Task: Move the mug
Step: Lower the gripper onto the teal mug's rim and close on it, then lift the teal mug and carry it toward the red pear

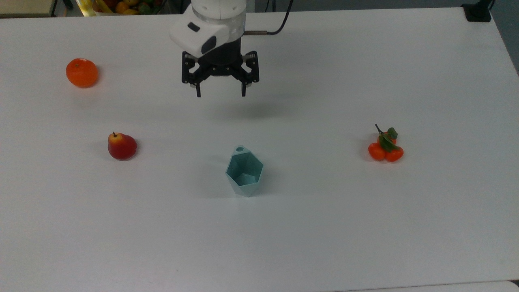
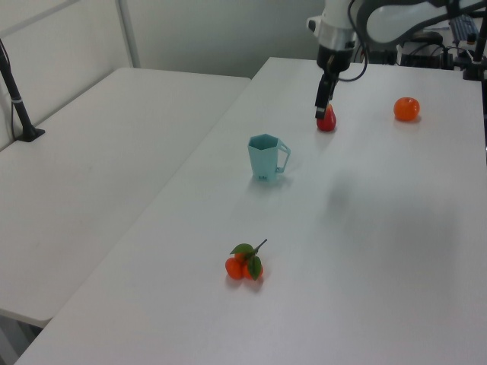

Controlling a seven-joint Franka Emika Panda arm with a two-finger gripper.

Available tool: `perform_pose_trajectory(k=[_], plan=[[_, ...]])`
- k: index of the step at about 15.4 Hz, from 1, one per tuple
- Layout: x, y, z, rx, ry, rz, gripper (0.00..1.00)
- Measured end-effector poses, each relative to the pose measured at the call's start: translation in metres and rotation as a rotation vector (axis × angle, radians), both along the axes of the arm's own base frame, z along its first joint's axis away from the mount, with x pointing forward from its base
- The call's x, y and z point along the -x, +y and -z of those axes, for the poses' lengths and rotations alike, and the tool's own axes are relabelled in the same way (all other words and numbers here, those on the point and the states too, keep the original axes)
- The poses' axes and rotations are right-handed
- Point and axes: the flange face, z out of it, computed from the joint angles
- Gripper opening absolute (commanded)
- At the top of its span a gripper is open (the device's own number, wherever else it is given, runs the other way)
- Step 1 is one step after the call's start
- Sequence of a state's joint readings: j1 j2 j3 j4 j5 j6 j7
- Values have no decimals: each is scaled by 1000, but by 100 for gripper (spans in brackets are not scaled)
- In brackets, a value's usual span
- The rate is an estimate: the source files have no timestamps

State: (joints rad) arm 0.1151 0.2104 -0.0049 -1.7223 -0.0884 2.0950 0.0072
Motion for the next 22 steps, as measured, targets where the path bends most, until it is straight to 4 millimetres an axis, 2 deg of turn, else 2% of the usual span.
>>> perform_pose_trajectory(k=[3, 9, 12, 14, 16, 20, 21, 22], plan=[[-16, 10, 30, 1, -18, -45, 100], [-39, 16, 88, -7, -60, -72, 100], [-47, 22, 115, -13, -82, -84, 95], [-51, 25, 129, -16, -94, -89, 80], [-53, 26, 137, -18, -106, -92, 59], [-56, 26, 137, -19, -109, -92, 18], [-57, 26, 137, -19, -111, -92, 11], [-57, 27, 136, -19, -112, -92, 9]])
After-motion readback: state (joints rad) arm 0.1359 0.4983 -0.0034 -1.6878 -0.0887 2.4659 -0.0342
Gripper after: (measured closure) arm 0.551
